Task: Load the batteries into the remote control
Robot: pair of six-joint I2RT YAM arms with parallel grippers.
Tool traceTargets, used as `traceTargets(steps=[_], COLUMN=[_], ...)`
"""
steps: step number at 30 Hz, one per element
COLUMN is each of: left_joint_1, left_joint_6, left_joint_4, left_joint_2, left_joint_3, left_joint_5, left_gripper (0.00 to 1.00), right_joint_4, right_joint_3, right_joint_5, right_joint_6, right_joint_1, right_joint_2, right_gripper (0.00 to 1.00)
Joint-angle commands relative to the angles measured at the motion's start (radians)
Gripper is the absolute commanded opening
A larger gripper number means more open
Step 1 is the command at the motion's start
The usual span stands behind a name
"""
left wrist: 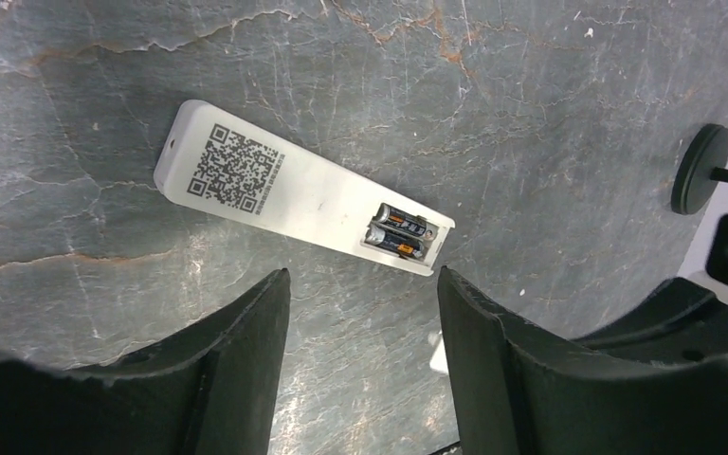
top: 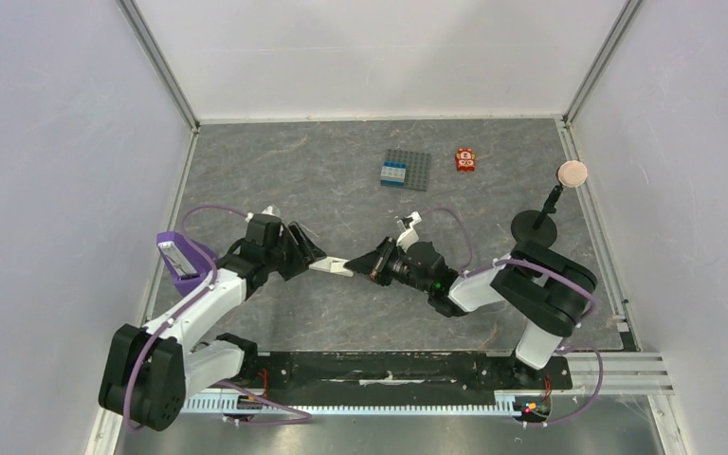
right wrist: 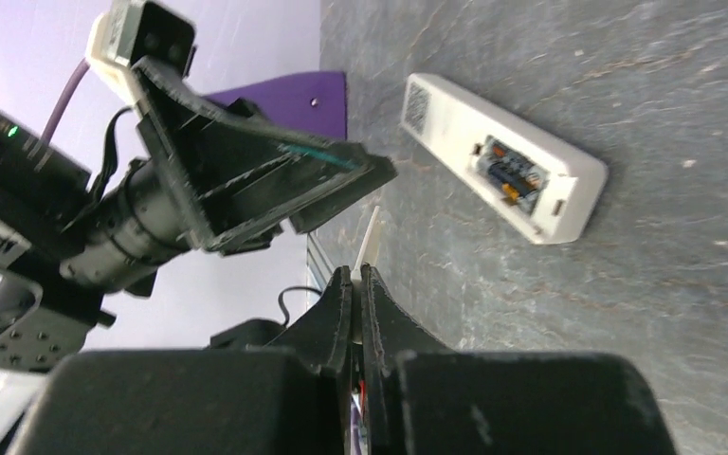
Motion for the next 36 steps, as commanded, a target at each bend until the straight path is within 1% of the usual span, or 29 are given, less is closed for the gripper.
traceTargets(steps=[1,4,8,15,21,27,32,36], left_joint_1=[0.01,0.012,0.013,0.013,0.014,0.014,0.012,0.013], left_joint_6=[0.065,0.067,0.057,0.045,0.041,0.027,0.02,0.011], left_joint_4=[0.046,0.054,0.09,0.151,0.183,0.217,0.222,0.264], left_joint_2=[0.014,0.019,0.039,0.083,0.11,0.139,0.168,0.188], left_joint_3=[0.002,0.001,-0.011,-0.02,-0.025,-0.033,-0.028,-0.026], left_joint_5=[-0.02,-0.012,0.033,0.116,0.143,0.175,0.21,0.232], left_gripper=[0.63,0.6,0.58,0.57,0.56,0.53,0.51,0.49], right_joint_4=[0.125,0.148,0.173,0.184,0.154,0.147,0.113,0.061], right_joint_3=[-0.006,-0.011,-0.012,0.006,-0.007,-0.02,-0.035,-0.032], right_joint_5=[0.094,0.141,0.155,0.135,0.141,0.132,0.124,0.118], right_joint_6=[0.088,0.095,0.124,0.16,0.171,0.225,0.255,0.252], right_joint_1=[-0.008,-0.014,-0.023,-0.031,-0.037,-0.039,-0.039,-0.041], right_joint_2=[0.063,0.095,0.146,0.22,0.23,0.267,0.273,0.266], right_gripper=[0.0,0.0,0.0,0.0,0.0,0.0,0.03,0.07])
